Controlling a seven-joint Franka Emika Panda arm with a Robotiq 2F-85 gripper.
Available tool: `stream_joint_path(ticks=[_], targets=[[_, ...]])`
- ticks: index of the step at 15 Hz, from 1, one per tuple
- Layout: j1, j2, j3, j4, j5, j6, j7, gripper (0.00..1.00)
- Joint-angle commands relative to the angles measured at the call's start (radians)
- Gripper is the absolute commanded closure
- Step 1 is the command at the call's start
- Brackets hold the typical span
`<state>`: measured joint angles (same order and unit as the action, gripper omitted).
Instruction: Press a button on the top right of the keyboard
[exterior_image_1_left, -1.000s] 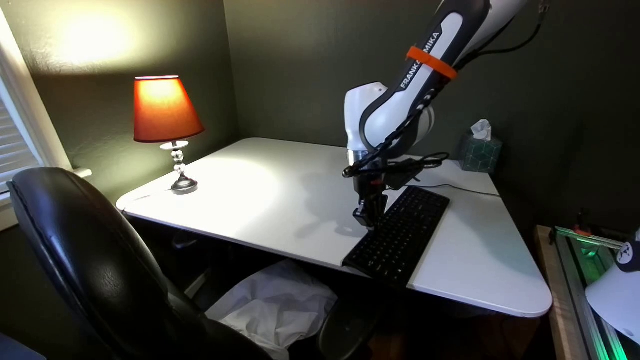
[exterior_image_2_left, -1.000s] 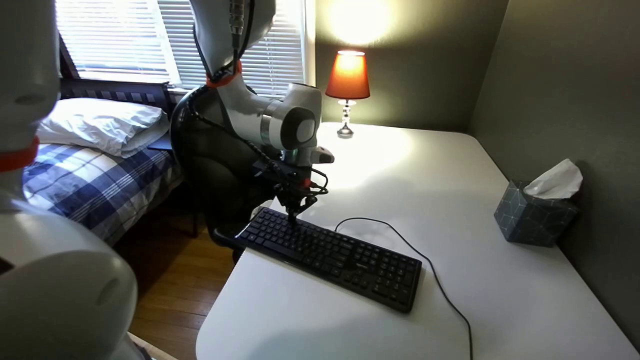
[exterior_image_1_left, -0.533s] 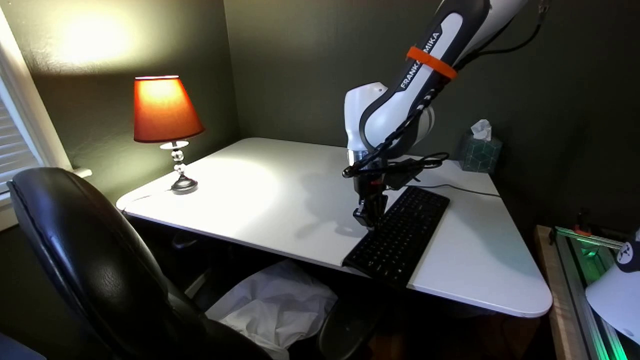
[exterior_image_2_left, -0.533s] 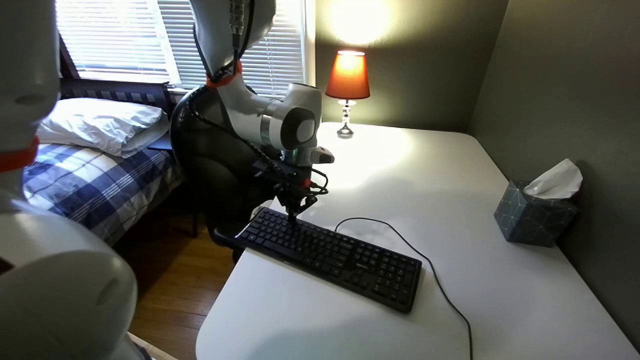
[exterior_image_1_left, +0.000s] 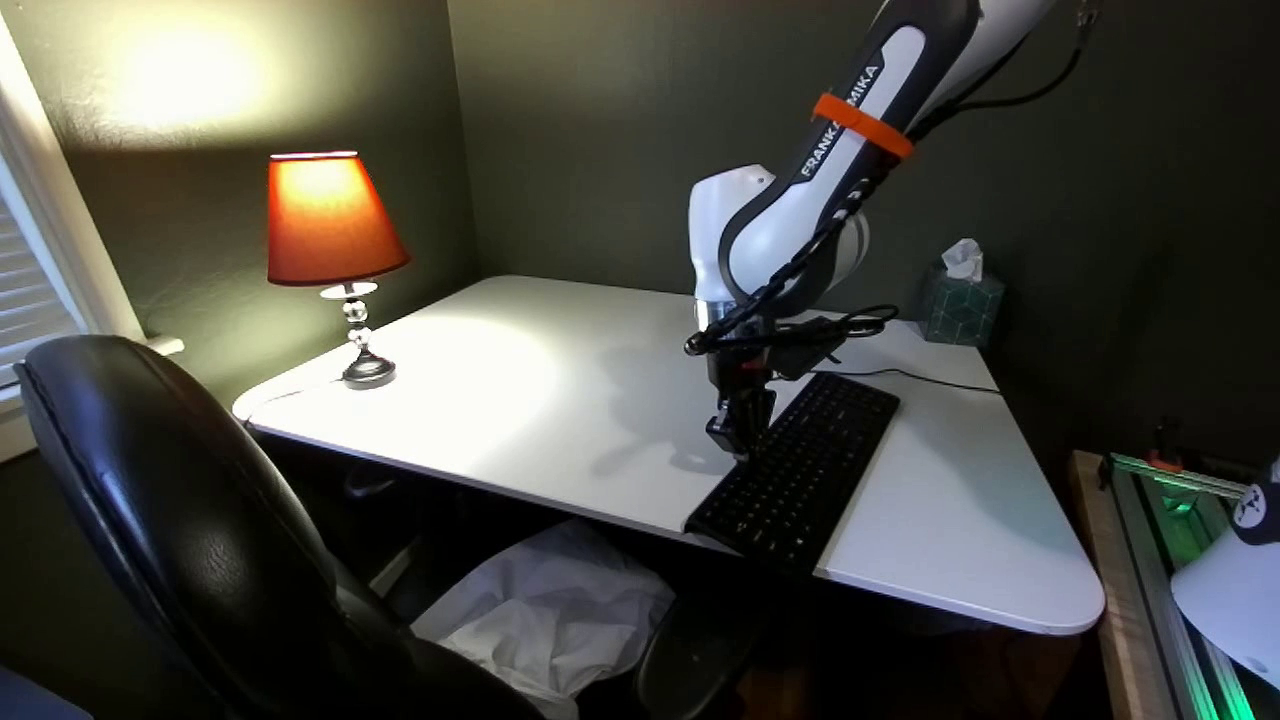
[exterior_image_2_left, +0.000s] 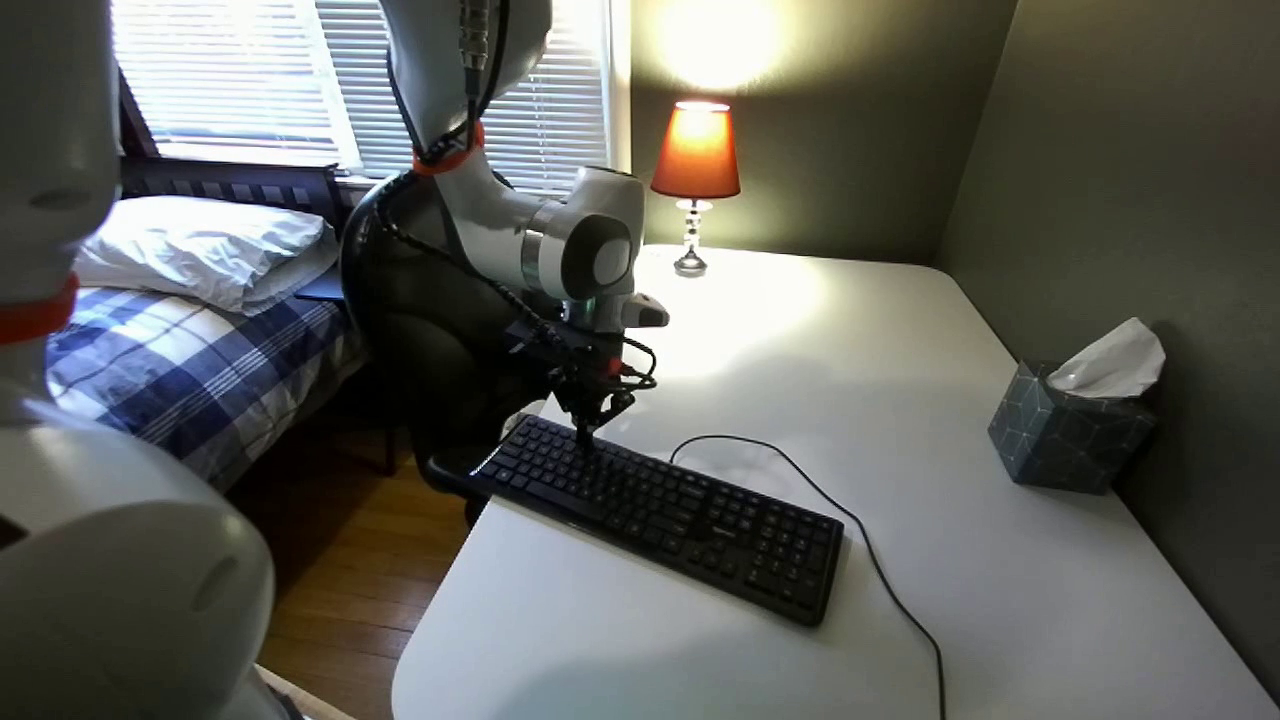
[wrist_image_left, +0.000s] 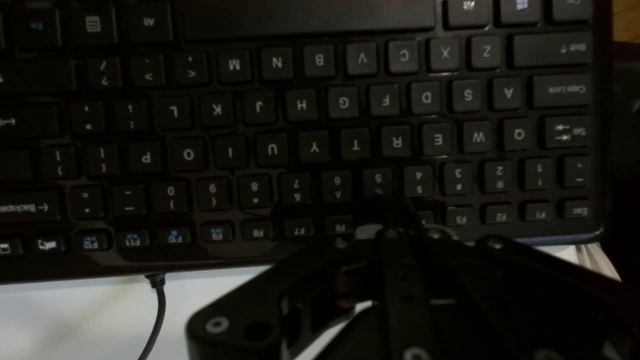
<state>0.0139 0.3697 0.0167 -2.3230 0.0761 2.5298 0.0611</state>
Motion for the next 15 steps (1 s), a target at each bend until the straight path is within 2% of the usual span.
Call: stream_joint_path(ticks=[1, 15], targets=[[-0.004, 0.023, -0.004, 0.003, 0.002, 0.018, 0.001, 1.0], [0.0, -0.012, -0.003, -0.021, 0.003, 0.032, 0.007, 1.0]])
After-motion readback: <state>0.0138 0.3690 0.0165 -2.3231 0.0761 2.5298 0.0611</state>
